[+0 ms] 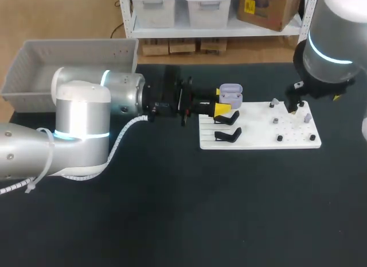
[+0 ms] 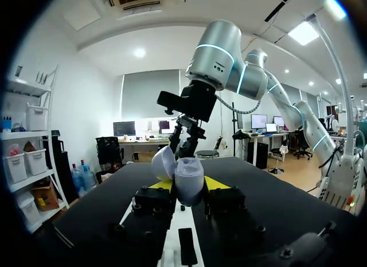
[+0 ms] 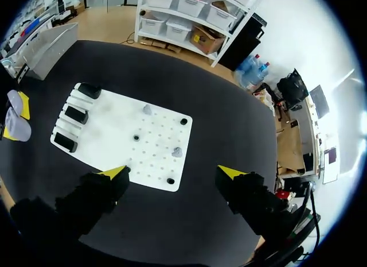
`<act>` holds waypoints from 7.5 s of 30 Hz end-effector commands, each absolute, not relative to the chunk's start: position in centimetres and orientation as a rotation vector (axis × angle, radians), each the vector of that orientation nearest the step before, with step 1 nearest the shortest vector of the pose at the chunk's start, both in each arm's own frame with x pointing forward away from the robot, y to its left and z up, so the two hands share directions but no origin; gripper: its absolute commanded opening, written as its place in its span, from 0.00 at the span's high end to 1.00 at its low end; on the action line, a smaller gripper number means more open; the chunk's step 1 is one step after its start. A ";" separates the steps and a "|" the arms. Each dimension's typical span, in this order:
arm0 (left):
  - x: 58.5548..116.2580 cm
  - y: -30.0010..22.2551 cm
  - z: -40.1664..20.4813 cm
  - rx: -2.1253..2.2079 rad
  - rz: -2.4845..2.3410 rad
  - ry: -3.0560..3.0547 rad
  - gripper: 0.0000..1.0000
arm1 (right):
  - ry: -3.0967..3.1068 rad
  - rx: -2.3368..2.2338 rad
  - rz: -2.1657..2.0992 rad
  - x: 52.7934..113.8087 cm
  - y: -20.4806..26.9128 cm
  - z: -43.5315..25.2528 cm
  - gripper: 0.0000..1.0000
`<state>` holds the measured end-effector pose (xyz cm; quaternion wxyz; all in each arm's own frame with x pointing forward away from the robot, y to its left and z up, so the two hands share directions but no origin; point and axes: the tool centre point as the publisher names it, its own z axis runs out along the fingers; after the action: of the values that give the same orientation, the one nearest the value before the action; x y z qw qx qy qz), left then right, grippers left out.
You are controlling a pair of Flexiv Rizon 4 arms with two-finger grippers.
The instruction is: Pick up each earbud case from the left stands, insert the matching earbuds, close the lid, and place the case in the box.
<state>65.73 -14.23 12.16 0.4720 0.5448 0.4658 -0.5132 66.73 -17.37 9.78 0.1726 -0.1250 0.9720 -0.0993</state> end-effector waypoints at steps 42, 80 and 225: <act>65.7 -14.3 12.1 1.333 -1.256 1.139 1.00 | 2.939 -0.326 -0.432 69.6 -19.1 2.1 0.54; 65.7 -14.3 12.1 1.333 -1.256 1.139 1.00 | 2.957 -0.290 -0.426 70.3 -19.4 0.9 0.95; 65.0 -16.2 11.1 1.321 -1.213 1.121 1.00 | 3.008 0.710 -0.058 62.5 -2.3 17.7 1.00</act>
<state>65.20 -16.18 11.14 0.4886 0.5455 0.4608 -0.5014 62.14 -2.62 17.65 0.0256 0.2142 0.9764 -0.0093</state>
